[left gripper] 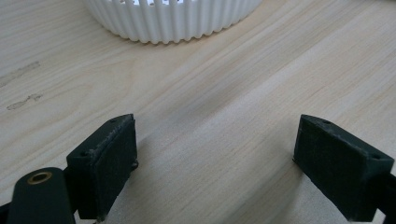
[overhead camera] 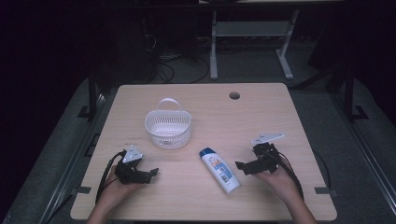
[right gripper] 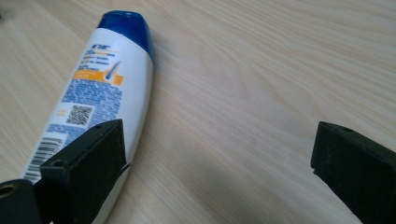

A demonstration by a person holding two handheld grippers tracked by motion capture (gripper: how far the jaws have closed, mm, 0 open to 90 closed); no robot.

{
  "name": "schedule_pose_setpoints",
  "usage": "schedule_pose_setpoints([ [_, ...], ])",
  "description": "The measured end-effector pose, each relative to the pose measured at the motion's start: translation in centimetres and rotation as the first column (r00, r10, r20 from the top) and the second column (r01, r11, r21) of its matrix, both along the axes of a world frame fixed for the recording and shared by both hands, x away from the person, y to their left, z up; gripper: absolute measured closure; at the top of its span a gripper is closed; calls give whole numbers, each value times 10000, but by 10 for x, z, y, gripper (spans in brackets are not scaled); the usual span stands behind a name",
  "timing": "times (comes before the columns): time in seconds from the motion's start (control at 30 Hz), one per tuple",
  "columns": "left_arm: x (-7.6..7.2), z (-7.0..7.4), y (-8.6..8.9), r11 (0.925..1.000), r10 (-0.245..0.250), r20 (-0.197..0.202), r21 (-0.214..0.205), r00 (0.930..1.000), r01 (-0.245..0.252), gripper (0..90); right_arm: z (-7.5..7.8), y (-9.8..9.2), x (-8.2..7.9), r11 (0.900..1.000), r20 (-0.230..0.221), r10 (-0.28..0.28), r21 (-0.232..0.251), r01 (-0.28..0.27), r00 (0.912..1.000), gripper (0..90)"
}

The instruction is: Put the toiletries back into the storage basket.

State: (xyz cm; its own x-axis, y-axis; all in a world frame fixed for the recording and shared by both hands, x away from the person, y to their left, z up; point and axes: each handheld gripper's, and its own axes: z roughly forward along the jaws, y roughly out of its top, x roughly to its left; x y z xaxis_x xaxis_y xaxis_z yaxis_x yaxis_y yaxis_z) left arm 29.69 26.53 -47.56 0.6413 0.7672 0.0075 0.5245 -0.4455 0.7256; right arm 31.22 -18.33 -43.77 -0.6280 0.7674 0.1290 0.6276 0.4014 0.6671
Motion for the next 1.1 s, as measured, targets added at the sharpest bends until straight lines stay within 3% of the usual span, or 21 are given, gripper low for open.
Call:
schedule_pose_setpoints([
  [0.3,0,0,0,10000,8,-15,-23,10000,-8,130,6,18,7,9991,-172,371,222,-368,9992,56],
  [0.67,0,0,0,10000,1,-37,-1,10000,-1,130,10,38,17,9989,-773,462,32,-461,9959,57],
  [1.1,0,0,-1,10000,7,-38,12,10000,-7,130,15,65,27,9964,-1130,801,-188,-827,9904,69],
])
